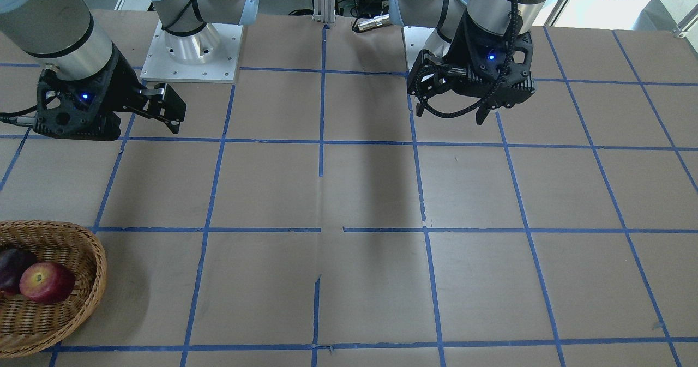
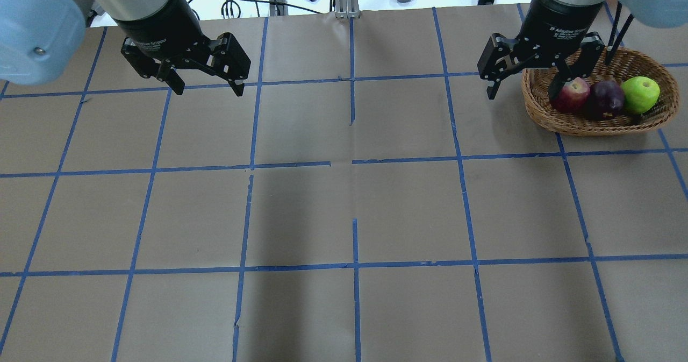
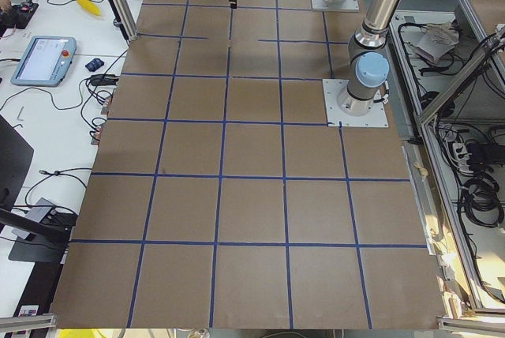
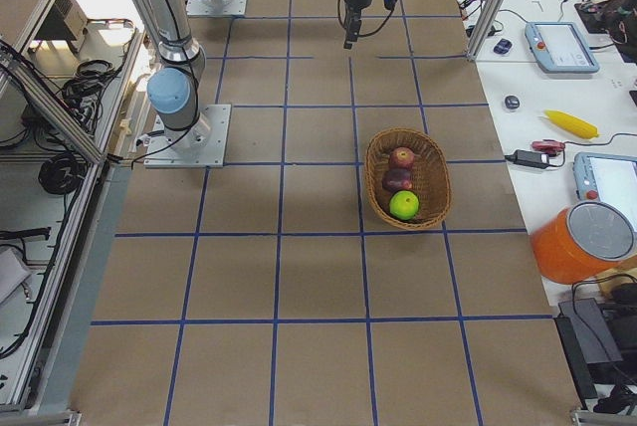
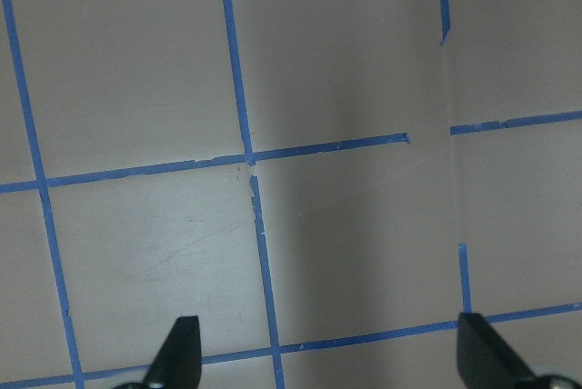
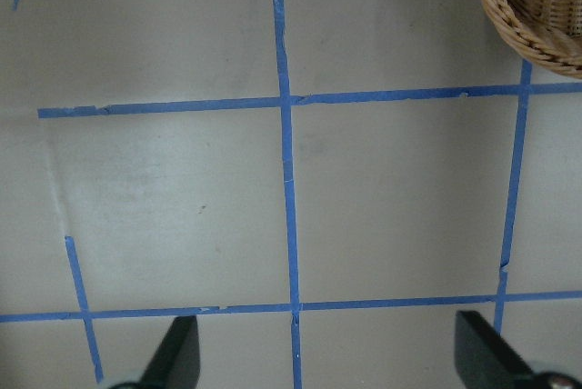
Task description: Put all apples into basket
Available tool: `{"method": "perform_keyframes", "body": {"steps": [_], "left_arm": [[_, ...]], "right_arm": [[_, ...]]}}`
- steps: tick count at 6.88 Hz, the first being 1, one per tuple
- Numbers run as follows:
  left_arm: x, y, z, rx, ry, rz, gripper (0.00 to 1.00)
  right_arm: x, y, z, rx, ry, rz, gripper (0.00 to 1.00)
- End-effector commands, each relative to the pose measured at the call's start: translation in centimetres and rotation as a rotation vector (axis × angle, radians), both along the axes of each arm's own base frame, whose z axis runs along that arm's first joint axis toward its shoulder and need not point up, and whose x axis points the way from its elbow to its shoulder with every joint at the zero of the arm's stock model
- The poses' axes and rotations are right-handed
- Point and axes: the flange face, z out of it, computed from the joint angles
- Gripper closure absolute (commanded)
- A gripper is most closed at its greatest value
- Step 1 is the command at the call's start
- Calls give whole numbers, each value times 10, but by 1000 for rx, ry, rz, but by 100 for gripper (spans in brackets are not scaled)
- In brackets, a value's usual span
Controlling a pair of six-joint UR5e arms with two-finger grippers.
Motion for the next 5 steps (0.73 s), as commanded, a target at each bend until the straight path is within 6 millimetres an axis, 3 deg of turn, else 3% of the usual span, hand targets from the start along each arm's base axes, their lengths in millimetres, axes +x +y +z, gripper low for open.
{"method": "perform_keyframes", "body": {"steps": [1,5], "left_arm": [[1,0,1,-1,0,1,0],[0,1,1,-2,-1,-1,0]], "right_arm": [[1,8,7,-7,2,-1,0],[0,9,2,-4,1,2,0]]}}
